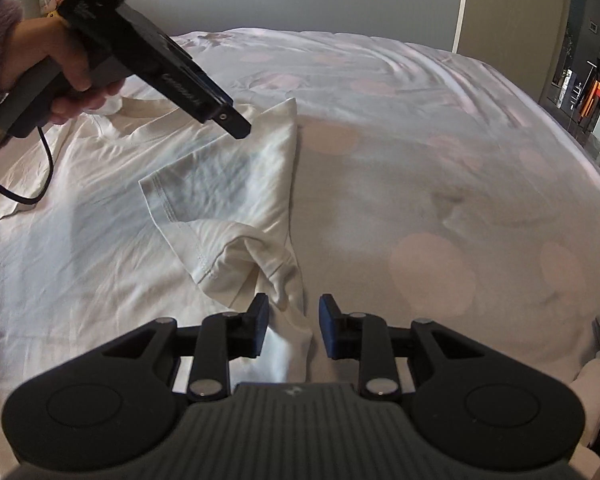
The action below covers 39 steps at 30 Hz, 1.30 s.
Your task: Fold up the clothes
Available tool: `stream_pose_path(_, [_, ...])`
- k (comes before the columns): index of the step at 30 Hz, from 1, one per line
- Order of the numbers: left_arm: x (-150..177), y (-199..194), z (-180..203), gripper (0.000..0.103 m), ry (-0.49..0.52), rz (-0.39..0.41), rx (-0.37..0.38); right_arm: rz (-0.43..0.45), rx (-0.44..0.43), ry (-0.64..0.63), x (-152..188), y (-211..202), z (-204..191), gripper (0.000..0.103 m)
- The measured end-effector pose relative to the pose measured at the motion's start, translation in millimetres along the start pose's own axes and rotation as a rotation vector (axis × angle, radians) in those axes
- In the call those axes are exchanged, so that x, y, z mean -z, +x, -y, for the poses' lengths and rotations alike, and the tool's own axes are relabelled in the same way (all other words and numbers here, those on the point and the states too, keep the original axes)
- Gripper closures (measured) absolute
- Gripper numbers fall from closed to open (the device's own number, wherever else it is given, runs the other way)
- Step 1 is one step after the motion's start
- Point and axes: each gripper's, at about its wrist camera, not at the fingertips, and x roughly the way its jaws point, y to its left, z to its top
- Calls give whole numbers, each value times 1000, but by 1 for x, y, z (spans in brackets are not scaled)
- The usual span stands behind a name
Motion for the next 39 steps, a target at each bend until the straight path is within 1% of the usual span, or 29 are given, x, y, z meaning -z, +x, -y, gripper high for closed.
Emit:
stream_pose_path(3, [-11, 17, -11, 60, -44, 4, 28, 19, -17, 8, -1, 7, -1, 72])
stream_pose_path(5, [-19, 30, -20, 61, -104, 3, 80, 25, 0, 11, -2, 12, -2, 72])
stream_pose_path(7, [-25, 41, -24, 69, -163, 0, 122, 19, 6, 33, -3, 16, 1, 73])
stream_pose_path(8, [-28, 47, -24, 73, -174, -6, 117, 15, 4, 50, -2, 17, 3, 77])
stream_pose_path(9, [-30, 52, -23, 80, -179, -14, 105, 11, 1, 66, -2, 18, 6, 86])
stream_pose_path(10, [-32, 56, -23, 88, -182, -13, 87, 6, -5, 83, -1, 19, 9, 87])
stream_pose_path(11, [-33, 58, -24, 91, -188, -11, 76, 0, -12, 99, -1, 19, 11, 88])
stream_pose_path(12, [-34, 59, -27, 96, -195, -11, 75, -8, -14, 102, 0, 19, 13, 89])
stream_pose_path(13, [-34, 60, -29, 97, -202, -11, 76, -15, -13, 95, 0, 20, 13, 89])
stream_pose_path(14, [-33, 61, -30, 97, -194, -11, 74, -21, -10, 88, 0, 20, 12, 91])
stream_pose_path(17, [-35, 60, -24, 97, -177, -11, 34, -38, 4, 66, 0, 20, 10, 93])
stream_pose_path(20, [-36, 58, -18, 96, -164, -5, -6, -64, 27, 41, 1, 18, 10, 93])
stream_pose_path(22, [-37, 53, -16, 91, -163, 8, -29, -84, 56, 18, 2, 16, 10, 93])
stream_pose_path(24, [-37, 43, -15, 88, -147, 17, -65, -93, 77, 11, 5, 13, 13, 93])
stream_pose_path(26, [-37, 31, -13, 87, -133, 22, -88, -98, 77, 15, 6, 10, 15, 93])
stream_pose_path(30, [-31, 1, -11, 84, -122, -2, -129, -113, 104, -4, 5, 9, 14, 93])
stream_pose_path(33, [-16, -28, -7, 80, -111, -15, -151, -112, 139, -29, 3, 3, 12, 92])
stream_pose_path(35, [2, -52, -3, 80, -116, -20, -159, -105, 151, -34, 2, -4, 12, 92])
stream_pose_path(39, [54, -108, 1, 79, -160, -29, -155, -101, 182, -71, 1, -16, 5, 91])
